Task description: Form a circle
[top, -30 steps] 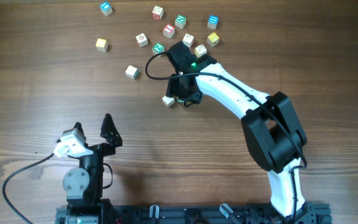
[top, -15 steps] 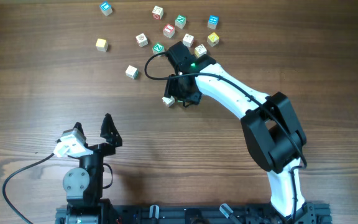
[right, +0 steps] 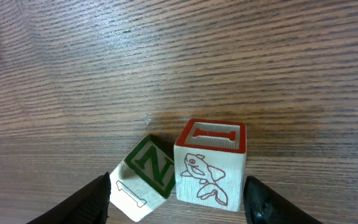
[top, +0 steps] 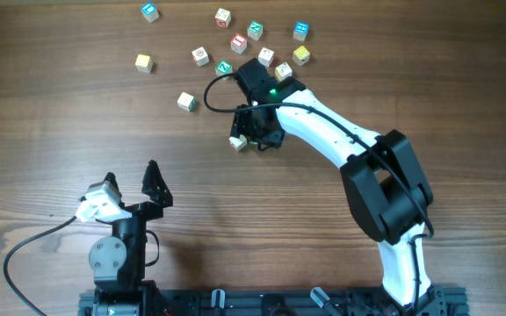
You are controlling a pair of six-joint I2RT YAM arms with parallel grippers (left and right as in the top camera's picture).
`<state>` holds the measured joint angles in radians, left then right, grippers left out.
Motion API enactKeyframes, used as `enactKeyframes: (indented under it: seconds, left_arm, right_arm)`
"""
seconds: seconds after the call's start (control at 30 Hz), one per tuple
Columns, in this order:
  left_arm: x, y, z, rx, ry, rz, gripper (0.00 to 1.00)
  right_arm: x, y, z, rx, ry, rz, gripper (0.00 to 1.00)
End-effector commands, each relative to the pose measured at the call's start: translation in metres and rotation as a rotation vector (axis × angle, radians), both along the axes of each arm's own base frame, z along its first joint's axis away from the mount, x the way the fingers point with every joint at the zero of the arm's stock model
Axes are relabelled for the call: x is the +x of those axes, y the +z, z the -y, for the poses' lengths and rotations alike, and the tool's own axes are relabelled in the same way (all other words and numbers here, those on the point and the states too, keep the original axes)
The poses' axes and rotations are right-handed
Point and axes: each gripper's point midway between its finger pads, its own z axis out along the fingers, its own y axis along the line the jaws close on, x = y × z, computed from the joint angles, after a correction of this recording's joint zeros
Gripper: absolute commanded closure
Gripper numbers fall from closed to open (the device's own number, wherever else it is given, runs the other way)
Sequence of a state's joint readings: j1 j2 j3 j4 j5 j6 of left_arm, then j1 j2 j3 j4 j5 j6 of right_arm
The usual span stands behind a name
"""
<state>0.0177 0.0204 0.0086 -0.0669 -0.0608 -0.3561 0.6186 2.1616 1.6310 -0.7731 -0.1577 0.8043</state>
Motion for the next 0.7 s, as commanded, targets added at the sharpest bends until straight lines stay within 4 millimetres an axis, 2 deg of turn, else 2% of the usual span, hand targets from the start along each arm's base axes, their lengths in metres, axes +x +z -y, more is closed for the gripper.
enactKeyframes:
  seconds: [0.0, 0.07, 0.1, 0.2, 0.3, 0.33, 0.37, 0.47, 0.53, 0.57, 0.63, 0.67]
  left_arm:
    - [0.000, -0.001, 0.002, 0.011, -0.011, -0.001, 0.00]
    - [0.000, -0.001, 0.002, 0.011, -0.011, -0.001, 0.00]
    - [0.000, -0.001, 0.002, 0.011, -0.011, -0.001, 0.00]
    - [0.000, -0.001, 0.002, 0.011, -0.011, -0.001, 0.00]
    - [0.000, -0.001, 0.002, 0.011, -0.011, -0.001, 0.00]
    - [0.000, -0.001, 0.002, 0.011, -0.011, -0.001, 0.00]
    - [0.000, -0.001, 0.002, 0.011, -0.011, -0.001, 0.00]
    - [0.000, -0.001, 0.002, 0.012, -0.011, -0.001, 0.00]
    - [0.000, -0.001, 0.002, 0.012, -0.011, -0.001, 0.00]
    - [0.000, -0.001, 0.002, 0.011, -0.011, -0.001, 0.00]
    - [0.000, -0.001, 0.002, 0.011, -0.011, -0.001, 0.00]
    - [0.000, -0.001, 0.002, 0.011, -0.011, -0.001, 0.00]
  right_arm:
    - [-0.003, -0.006, 0.002, -0.018, -0.004, -0.010, 0.30]
    - [0.002, -0.003, 0.005, -0.024, -0.014, 0.012, 0.30]
    - [0.009, 0.009, 0.003, -0.007, -0.015, 0.039, 0.31]
    - [0.031, 0.059, -0.002, 0.046, 0.032, 0.170, 0.30]
    - [0.046, 0.111, 0.009, 0.040, 0.079, 0.315, 0.28]
    - [0.051, 0.136, 0.016, 0.040, 0.109, 0.382, 0.28]
    - [0.057, 0.165, 0.026, 0.050, 0.115, 0.439, 0.28]
    - [0.069, 0.233, 0.054, 0.062, 0.117, 0.521, 0.28]
    - [0.071, 0.266, 0.078, 0.035, 0.120, 0.554, 0.25]
    - [0.071, 0.281, 0.099, 0.007, 0.116, 0.562, 0.24]
    - [0.073, 0.281, 0.125, -0.032, 0.110, 0.547, 0.19]
    - [0.075, 0.273, 0.138, -0.053, 0.109, 0.523, 0.16]
